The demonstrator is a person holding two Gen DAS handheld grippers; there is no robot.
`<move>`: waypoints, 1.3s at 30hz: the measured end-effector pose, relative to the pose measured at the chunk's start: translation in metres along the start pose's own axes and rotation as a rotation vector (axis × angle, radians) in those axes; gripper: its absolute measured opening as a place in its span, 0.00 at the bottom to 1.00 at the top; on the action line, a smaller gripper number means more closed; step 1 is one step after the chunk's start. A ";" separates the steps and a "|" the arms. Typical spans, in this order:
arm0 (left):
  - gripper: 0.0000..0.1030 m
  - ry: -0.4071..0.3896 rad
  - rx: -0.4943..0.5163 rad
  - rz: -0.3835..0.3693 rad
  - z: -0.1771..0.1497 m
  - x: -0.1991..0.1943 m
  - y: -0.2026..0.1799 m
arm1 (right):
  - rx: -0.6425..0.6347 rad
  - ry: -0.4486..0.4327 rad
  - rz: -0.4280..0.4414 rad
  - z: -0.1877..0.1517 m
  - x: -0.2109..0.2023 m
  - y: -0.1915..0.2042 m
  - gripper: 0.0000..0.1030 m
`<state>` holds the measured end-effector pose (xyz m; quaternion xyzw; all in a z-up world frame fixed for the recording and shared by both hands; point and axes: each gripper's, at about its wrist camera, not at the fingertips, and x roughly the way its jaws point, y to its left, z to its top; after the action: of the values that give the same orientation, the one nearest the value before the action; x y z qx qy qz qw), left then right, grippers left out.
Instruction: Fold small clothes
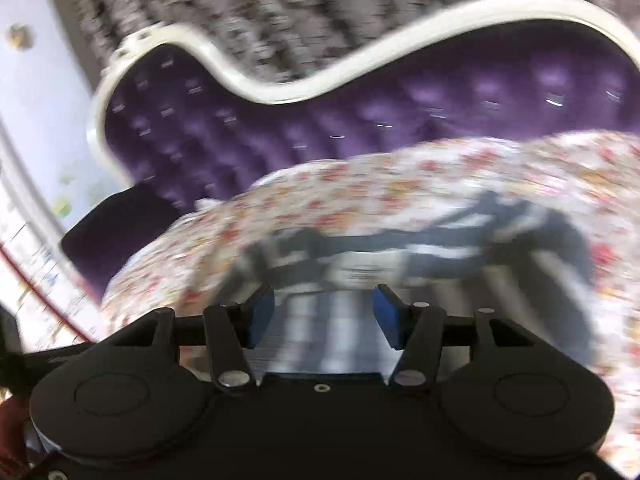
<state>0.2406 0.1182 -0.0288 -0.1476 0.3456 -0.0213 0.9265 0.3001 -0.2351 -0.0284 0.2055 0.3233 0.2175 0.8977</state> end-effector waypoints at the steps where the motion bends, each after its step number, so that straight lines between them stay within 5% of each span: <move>1: 0.85 0.005 0.008 0.000 -0.001 0.002 -0.002 | 0.046 -0.001 -0.018 -0.001 -0.002 -0.016 0.60; 5: 0.84 0.022 0.038 0.001 -0.006 0.007 -0.007 | 0.214 0.003 -0.179 -0.011 -0.009 -0.072 0.59; 7: 0.84 0.029 0.046 0.001 -0.008 0.009 -0.009 | 0.277 -0.037 -0.168 -0.018 -0.018 -0.090 0.51; 9: 0.84 0.033 0.058 0.005 -0.010 0.011 -0.011 | 0.315 -0.085 -0.189 -0.021 -0.030 -0.094 0.57; 14: 0.84 0.042 0.083 0.014 -0.014 0.016 -0.014 | 0.254 -0.133 -0.246 -0.025 -0.046 -0.091 0.58; 20: 0.85 0.050 0.129 0.020 -0.021 0.021 -0.023 | 0.047 -0.056 -0.333 -0.024 -0.032 -0.067 0.61; 25: 0.85 0.099 0.185 0.028 -0.028 0.033 -0.031 | -0.141 0.053 -0.504 -0.030 -0.010 -0.052 0.71; 32: 0.92 0.081 0.309 0.075 -0.040 0.039 -0.043 | -0.134 0.086 -0.508 -0.031 -0.004 -0.057 0.92; 39: 0.98 0.071 0.285 0.036 -0.035 0.035 -0.042 | -0.144 0.108 -0.500 -0.029 -0.003 -0.055 0.95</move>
<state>0.2476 0.0643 -0.0643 -0.0077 0.3742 -0.0584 0.9255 0.2926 -0.2748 -0.0758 0.0429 0.3952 0.0219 0.9173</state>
